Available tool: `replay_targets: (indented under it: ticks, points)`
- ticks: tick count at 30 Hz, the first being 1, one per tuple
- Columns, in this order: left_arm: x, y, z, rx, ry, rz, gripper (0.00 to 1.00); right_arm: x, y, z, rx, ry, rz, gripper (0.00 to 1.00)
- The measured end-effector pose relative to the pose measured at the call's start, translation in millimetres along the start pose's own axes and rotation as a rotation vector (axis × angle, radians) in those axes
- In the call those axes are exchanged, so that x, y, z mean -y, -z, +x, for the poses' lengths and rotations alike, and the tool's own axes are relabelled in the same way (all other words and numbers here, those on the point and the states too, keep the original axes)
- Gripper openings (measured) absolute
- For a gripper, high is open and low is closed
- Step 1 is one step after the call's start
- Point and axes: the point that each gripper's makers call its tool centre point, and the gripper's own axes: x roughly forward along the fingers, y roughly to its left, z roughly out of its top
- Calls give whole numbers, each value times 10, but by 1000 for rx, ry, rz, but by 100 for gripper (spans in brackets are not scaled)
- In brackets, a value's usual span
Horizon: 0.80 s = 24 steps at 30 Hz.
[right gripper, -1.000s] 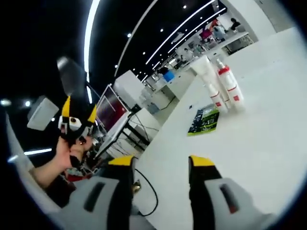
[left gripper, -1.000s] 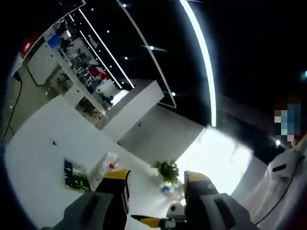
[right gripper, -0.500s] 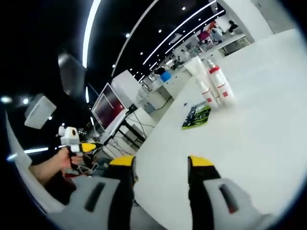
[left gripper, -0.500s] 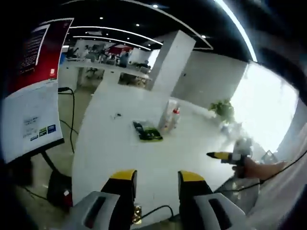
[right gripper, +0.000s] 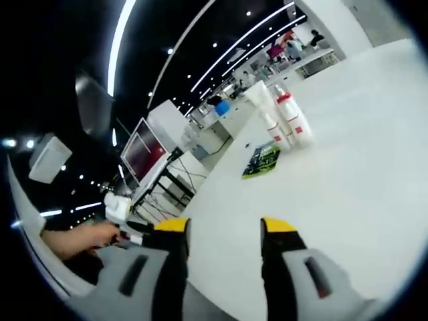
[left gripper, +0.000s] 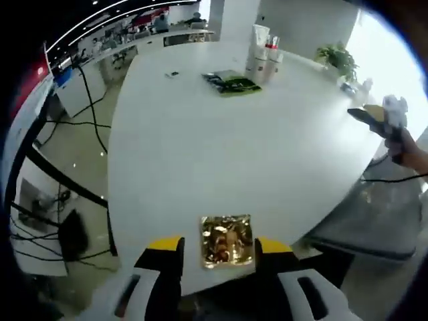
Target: Arrange the skincare products in the storage area until every visible bottle or jar stands upright without overlapping.
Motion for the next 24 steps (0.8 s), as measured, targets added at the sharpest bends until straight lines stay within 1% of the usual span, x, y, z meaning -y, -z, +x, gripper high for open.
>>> replay_targets:
  ticks: [3,5,6,8,9,10,11,12,15,17,21,24]
  points:
    - [49,78,94,-36,-3,6,47,11,-4,-20,3,5,0,43]
    - [94,97,132,-51,-8,20,50,22,-1,-27,2,9,0,43]
    - [83,133,160,-77,-31,36,51,31,4,-31,1,12,-1,43]
    - [70,158,182,-96,-48,53,50,31,14,-36,-1,15,0,43]
    - [4,140,186,-94,-76,88,49,34,22,-37,-4,18,-4,43]
    - [34,106,183,-74,-65,59,49,34,26,-37,-6,19,-6,42]
    - [35,106,173,-80,-62,39,49,28,30,-35,-8,18,-9,42]
    - [16,99,172,-76,-63,30,47,24,32,-33,-9,17,-10,42]
    - [-42,100,165,-79,-70,32,42,22,44,-31,-16,17,-13,42]
    - [-55,110,166,-73,-70,34,42,29,47,-30,-18,20,-17,42]
    - [-34,118,159,-49,-70,42,40,68,14,-45,-3,32,-8,42]
    - [-17,110,159,-40,-71,44,38,65,24,-50,-6,35,-13,41]
